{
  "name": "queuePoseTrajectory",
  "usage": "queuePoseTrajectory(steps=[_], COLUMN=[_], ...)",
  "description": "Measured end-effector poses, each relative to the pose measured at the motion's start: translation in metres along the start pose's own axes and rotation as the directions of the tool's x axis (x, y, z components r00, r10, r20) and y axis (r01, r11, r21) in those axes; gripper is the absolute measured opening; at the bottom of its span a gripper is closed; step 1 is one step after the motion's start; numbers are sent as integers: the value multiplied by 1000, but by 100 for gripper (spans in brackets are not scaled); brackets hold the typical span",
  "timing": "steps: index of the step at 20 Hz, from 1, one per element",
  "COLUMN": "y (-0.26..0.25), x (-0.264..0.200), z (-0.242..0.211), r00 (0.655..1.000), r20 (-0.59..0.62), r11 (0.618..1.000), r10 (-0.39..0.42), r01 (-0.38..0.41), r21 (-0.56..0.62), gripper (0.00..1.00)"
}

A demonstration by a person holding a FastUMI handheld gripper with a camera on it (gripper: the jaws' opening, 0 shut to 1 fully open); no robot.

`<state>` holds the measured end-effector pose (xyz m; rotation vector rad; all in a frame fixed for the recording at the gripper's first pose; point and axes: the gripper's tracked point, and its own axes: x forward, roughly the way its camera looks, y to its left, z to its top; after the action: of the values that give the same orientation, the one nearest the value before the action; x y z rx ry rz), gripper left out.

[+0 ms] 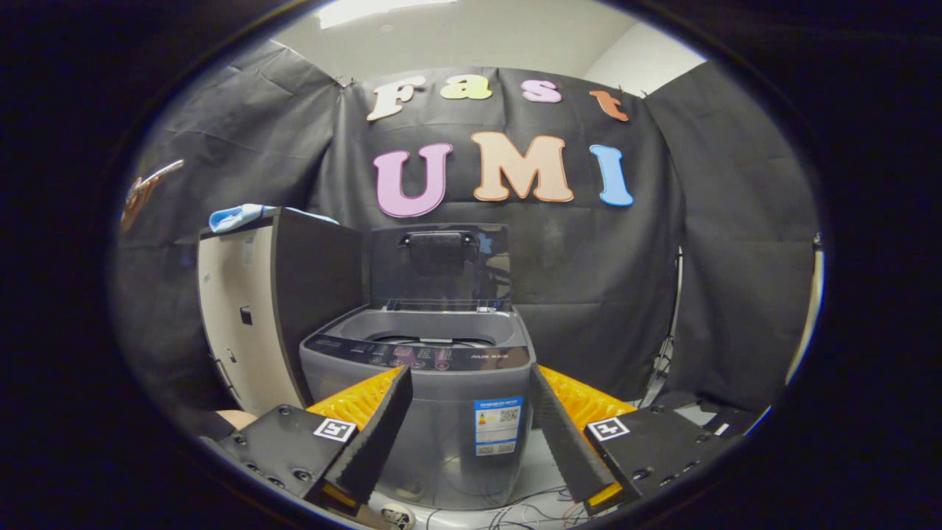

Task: Put the clothes into the washing machine and then close the washing machine lid.

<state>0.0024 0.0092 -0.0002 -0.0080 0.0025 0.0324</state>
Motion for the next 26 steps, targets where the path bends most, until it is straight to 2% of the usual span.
queuePoseTrajectory(steps=[3,6,12,15,17,19,22,25,26], y=[20,73,213,279,317,346,392,418,425], x=[8,28,81,106,123,150,177,202,207], z=[13,78,225,272,285,285,273,254,244], r00=[999,984,881,826,813,826,827,845,842], r20=[-7,86,219,245,218,154,50,-58,-105], r11=[997,984,908,860,840,840,828,838,835], r10=[37,156,419,508,540,543,560,531,530], r01=[-38,-147,-407,-503,-536,-538,-556,-534,-539], r21=[-71,-96,-96,-89,-82,-77,-75,-113,-108], gripper=[98,98,98,98,98,98,98,98,98])
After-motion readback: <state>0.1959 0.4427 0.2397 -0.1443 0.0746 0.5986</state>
